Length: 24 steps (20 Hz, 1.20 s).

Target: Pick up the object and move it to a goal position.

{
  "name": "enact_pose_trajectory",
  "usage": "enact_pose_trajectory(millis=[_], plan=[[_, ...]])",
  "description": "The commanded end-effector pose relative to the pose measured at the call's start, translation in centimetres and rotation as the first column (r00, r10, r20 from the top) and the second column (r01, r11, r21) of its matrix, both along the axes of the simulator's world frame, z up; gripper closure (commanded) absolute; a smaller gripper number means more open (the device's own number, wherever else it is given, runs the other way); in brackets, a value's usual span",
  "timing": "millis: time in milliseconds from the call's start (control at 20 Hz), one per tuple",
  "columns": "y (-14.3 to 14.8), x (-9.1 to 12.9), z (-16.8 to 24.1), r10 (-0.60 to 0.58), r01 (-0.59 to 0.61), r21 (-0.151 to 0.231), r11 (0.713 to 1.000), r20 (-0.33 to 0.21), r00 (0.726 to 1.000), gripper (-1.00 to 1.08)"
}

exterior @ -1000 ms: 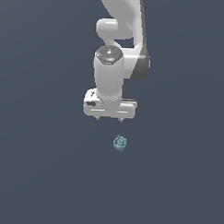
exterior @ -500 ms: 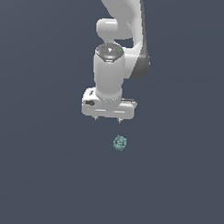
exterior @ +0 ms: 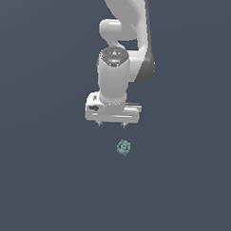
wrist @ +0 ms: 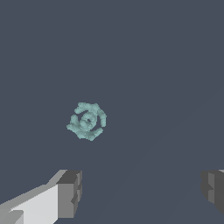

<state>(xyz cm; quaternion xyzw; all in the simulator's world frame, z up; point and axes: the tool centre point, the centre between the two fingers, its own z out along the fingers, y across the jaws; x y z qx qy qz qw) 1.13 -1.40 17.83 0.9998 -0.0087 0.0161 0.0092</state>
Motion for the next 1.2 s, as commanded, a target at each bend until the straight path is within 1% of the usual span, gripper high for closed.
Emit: enact_pose_trajectory(millis=[0,300,500,600,850,1150], plan=[[0.3,0.2,-0.4,0.028,-0.028,-0.001,1.0,-0.003,1.0,-0.92],[1.2,0.9,-1.8,0.141,-0.141,-0.005,0.99,-0.011,0.99,-0.92],[2.2,1.6,-3.3,0.246,-0.246,-0.004,0.969,-0.019,0.969,-0.92],[2.8,2.0,-4.1,0.307,-0.307,-0.003,0.952,-0.023,0.951,-0.92],[4.2,2.7,-6.1,0.442,-0.442,0.004,0.897,-0.03,0.896,-0.92],[5.4,3.3,-7.8,0.545,-0.545,0.013,0.838,-0.032,0.838,-0.92]])
